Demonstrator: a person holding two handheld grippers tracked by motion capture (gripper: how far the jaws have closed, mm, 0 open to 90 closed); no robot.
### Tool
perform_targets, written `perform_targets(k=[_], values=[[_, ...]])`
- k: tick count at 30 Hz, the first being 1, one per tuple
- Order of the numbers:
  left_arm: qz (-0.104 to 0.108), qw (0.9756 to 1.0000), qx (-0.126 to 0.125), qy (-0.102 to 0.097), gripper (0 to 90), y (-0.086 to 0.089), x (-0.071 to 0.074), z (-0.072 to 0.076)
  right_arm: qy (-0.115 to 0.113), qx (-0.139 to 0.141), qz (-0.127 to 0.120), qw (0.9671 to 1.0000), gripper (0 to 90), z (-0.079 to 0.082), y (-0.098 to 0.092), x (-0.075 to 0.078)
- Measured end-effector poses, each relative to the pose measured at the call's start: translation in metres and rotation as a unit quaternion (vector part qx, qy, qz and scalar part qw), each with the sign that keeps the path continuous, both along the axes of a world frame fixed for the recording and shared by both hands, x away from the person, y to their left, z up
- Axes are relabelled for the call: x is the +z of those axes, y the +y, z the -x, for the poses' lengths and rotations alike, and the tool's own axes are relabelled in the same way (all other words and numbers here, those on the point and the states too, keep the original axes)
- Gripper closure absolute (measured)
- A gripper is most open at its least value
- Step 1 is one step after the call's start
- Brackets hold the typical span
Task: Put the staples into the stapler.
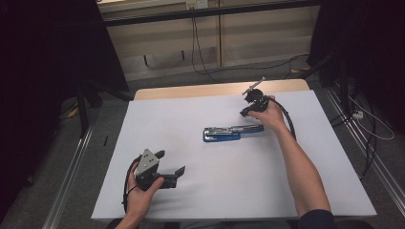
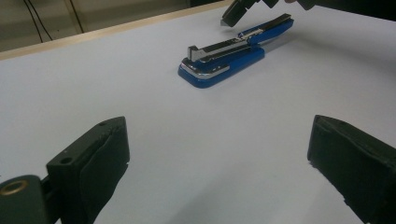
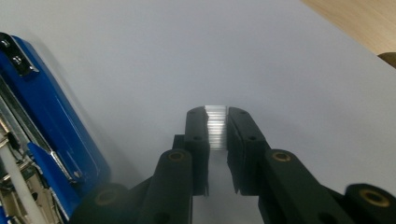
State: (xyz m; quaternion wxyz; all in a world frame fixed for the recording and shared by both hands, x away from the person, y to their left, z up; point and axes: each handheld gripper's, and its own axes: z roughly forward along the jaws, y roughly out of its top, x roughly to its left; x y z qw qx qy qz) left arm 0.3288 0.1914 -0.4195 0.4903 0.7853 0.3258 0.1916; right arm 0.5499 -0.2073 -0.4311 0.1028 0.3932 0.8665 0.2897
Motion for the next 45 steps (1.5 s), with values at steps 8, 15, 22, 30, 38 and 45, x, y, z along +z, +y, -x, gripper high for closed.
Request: perform_targets(k=[8, 15, 22, 30, 38, 45], values=[[-0.002, 1.0000, 0.007, 0.004, 5.2, 0.001, -0.001, 0.000, -0.012, 0.002, -0.008, 0.9999, 79.3, 0.004, -0.003, 0.007], [0.004, 0.9999, 0.013, 0.002, 5.1, 0.003, 0.000, -0.001, -0.023, 0.015, -0.013, 0.9995, 79.3, 0.009, -0.001, 0.014], [0.000, 0.9999, 0.007, 0.012, 5.1, 0.001, -0.002, -0.001, -0.031, 0.024, -0.019, 0.9991, 79.3, 0.014, 0.001, 0.019], [0.002, 0.9999, 0.007, 0.015, 5.1, 0.002, -0.003, -0.002, -0.043, 0.037, -0.033, 0.9979, 79.3, 0.021, 0.004, 0.025], [-0.004, 0.9998, 0.004, 0.017, 5.1, 0.000, -0.004, -0.003, -0.055, 0.056, -0.037, 0.9962, 79.3, 0.027, 0.011, 0.034], [-0.003, 0.9998, 0.005, 0.018, 5.1, 0.001, -0.004, -0.003, -0.062, 0.072, -0.049, 0.9943, 79.3, 0.034, 0.020, 0.042]])
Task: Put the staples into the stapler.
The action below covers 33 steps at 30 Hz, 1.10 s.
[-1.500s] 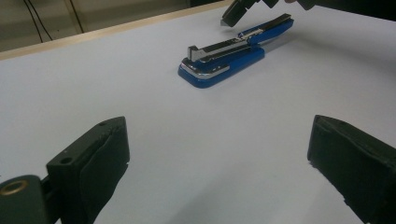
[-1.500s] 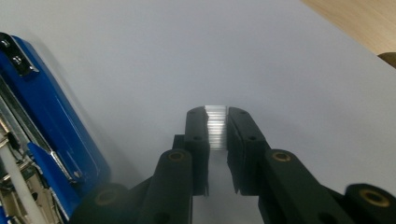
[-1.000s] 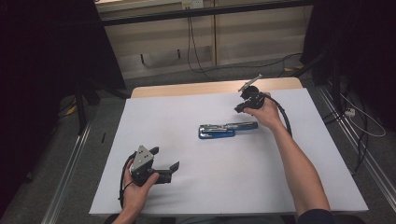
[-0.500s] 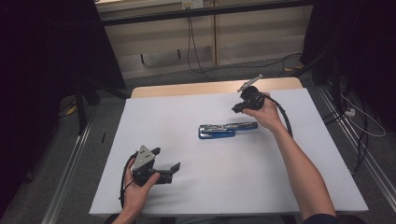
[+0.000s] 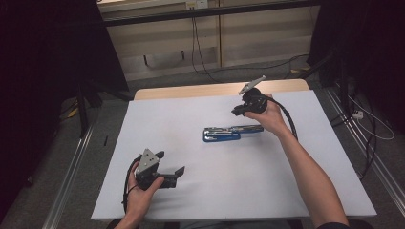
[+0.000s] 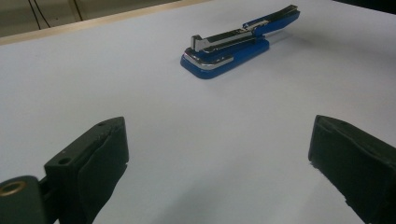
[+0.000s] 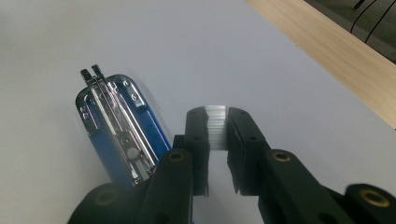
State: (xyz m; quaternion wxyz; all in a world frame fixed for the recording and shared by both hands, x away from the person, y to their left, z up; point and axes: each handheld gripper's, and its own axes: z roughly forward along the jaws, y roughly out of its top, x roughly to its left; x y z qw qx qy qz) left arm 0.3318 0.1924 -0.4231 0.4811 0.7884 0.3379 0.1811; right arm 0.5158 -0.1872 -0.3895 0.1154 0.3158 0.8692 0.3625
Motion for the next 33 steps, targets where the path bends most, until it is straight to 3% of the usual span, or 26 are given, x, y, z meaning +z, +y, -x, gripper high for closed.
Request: perform_targets(k=[11, 33], values=[[0.001, 1.0000, 0.003, 0.002, 5.1, 0.001, 0.000, -0.001, -0.006, 0.036, -0.018, 0.9992, 79.3, 0.008, 0.014, 0.005], [0.007, 1.0000, 0.003, 0.005, 5.1, 0.002, 0.000, -0.003, -0.017, 0.083, -0.032, 0.9959, 79.3, 0.016, 0.034, 0.006]])
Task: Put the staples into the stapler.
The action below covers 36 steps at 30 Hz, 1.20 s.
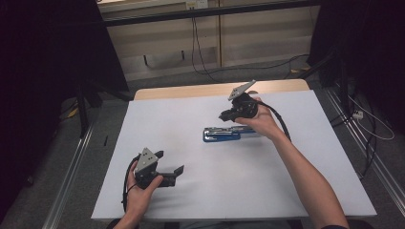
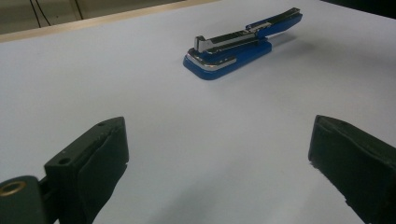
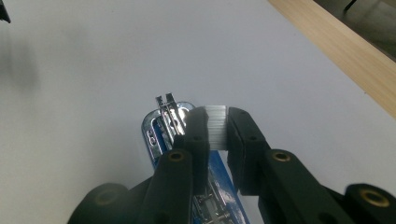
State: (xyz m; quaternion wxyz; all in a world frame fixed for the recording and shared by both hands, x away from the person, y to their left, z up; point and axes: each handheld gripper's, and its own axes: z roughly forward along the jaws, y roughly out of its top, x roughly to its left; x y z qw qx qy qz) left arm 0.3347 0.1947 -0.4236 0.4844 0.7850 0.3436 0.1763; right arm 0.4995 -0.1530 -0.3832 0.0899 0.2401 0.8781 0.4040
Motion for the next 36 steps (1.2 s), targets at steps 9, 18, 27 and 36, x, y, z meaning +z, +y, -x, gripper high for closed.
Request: perform_targets(k=[9, 18, 27, 36], values=[[-0.002, 1.0000, 0.001, -0.001, 5.1, -0.001, 0.000, 0.000, -0.003, 0.017, 0.005, 0.9998, 79.3, 0.000, 0.012, -0.003], [-0.004, 1.0000, -0.002, -0.001, 5.1, -0.001, 0.000, 0.001, -0.003, 0.035, 0.004, 0.9994, 79.3, 0.000, 0.024, -0.003], [-0.004, 1.0000, -0.002, -0.001, 5.1, -0.001, 0.000, 0.000, 0.004, 0.048, 0.006, 0.9988, 79.3, 0.000, 0.034, -0.008], [-0.004, 1.0000, -0.002, -0.001, 5.1, -0.001, 0.000, 0.001, 0.009, 0.057, 0.005, 0.9983, 79.3, -0.002, 0.038, -0.010]])
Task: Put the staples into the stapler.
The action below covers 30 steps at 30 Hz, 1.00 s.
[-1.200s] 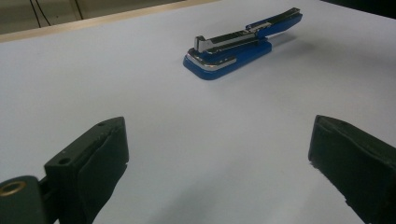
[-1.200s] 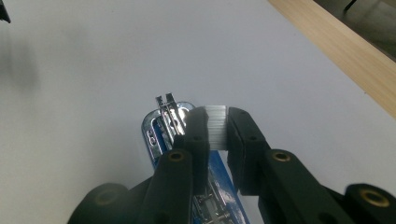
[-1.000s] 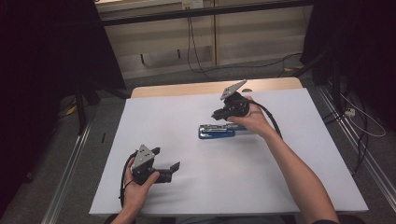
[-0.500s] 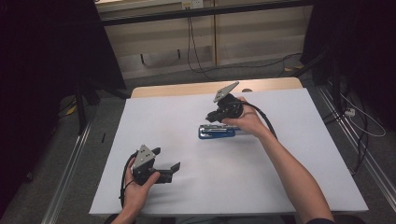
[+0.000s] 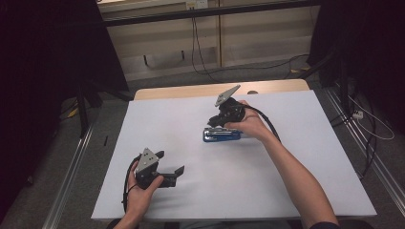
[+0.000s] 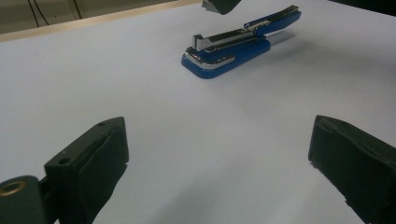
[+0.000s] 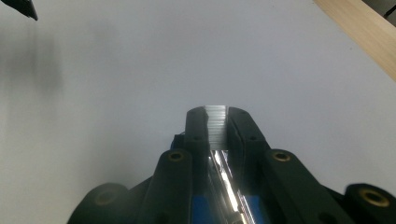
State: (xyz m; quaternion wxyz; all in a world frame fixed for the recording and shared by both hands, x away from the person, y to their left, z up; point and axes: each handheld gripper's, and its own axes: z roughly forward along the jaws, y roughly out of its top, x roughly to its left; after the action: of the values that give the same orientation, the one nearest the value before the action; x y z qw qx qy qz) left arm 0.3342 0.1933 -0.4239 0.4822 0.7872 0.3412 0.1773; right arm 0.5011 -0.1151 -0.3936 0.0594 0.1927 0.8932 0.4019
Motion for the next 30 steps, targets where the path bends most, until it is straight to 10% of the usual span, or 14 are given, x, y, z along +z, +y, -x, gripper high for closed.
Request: perform_targets(k=[30], values=[[0.001, 1.0000, -0.001, 0.001, 5.1, 0.000, 0.000, 0.000, -0.011, 0.047, 0.019, 0.9987, 79.3, -0.007, 0.008, -0.013]])
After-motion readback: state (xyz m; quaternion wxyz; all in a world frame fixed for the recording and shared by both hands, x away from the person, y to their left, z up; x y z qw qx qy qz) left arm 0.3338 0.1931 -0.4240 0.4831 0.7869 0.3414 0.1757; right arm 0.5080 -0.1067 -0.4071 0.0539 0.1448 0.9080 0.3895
